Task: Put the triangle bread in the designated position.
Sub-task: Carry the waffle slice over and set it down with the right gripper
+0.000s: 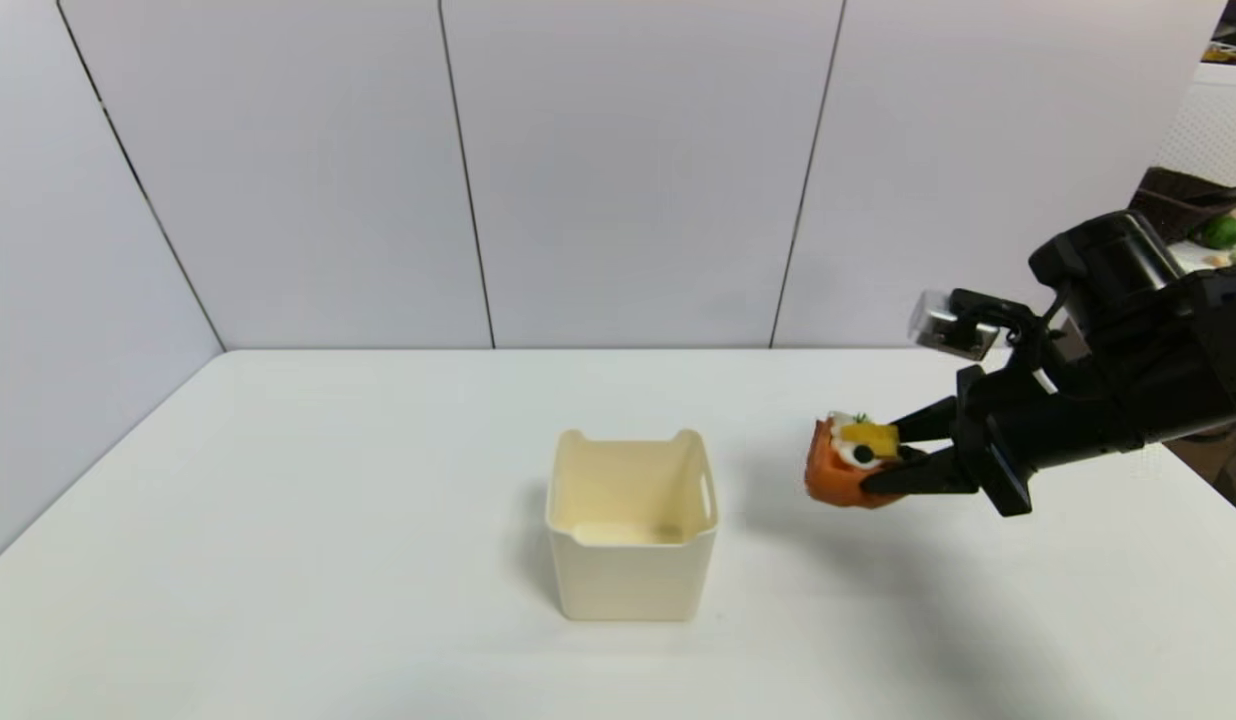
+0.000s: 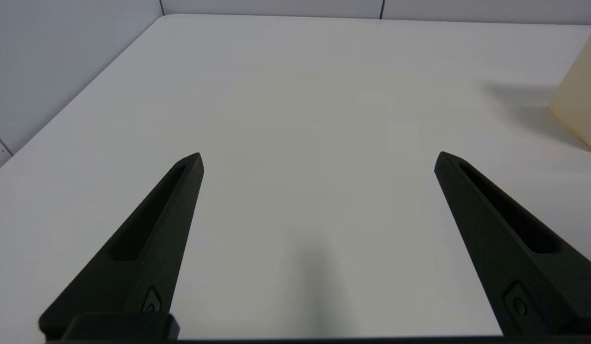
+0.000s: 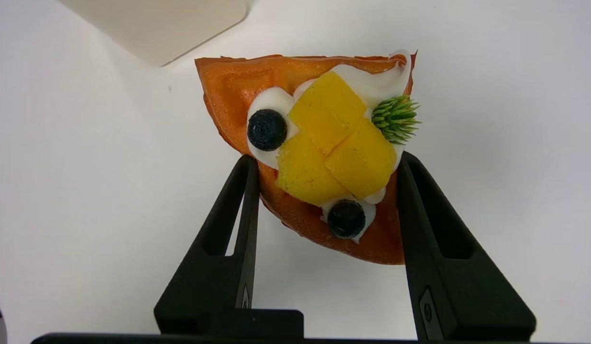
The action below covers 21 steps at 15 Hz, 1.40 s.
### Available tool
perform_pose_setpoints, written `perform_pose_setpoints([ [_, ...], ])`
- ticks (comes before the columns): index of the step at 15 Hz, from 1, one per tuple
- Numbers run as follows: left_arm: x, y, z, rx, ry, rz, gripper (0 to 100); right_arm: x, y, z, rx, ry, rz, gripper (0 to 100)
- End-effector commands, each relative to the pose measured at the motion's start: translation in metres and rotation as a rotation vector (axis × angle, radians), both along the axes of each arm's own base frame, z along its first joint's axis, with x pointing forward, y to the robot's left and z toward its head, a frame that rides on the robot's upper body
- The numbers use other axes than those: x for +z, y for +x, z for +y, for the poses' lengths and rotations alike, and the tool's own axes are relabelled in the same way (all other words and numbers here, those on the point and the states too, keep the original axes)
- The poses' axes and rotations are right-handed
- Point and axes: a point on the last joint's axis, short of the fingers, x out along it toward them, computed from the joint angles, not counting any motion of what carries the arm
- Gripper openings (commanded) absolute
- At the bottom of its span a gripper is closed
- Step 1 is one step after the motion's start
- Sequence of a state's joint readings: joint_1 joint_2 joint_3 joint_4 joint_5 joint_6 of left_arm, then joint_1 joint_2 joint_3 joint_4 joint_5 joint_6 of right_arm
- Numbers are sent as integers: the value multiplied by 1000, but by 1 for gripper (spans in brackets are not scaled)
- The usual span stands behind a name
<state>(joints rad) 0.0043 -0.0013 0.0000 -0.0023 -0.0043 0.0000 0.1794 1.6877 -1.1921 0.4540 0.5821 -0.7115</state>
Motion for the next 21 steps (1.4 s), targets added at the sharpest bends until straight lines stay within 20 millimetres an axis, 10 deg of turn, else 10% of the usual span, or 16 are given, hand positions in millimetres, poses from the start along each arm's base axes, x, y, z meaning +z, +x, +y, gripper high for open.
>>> perform_pose_setpoints([
  [1,0,0,0,0,0,1,100,-23,-9,18,82,-11,30,0],
  [12,0,0,0,0,0,1,100,-65,18,35,112,-13,33,0],
  [13,0,0,0,0,0,-3,100,-64,18,35,112,-11,26,100],
  [21,0,0,0,0,0,-3,100,-48,5,31,113,-2,-19,100],
])
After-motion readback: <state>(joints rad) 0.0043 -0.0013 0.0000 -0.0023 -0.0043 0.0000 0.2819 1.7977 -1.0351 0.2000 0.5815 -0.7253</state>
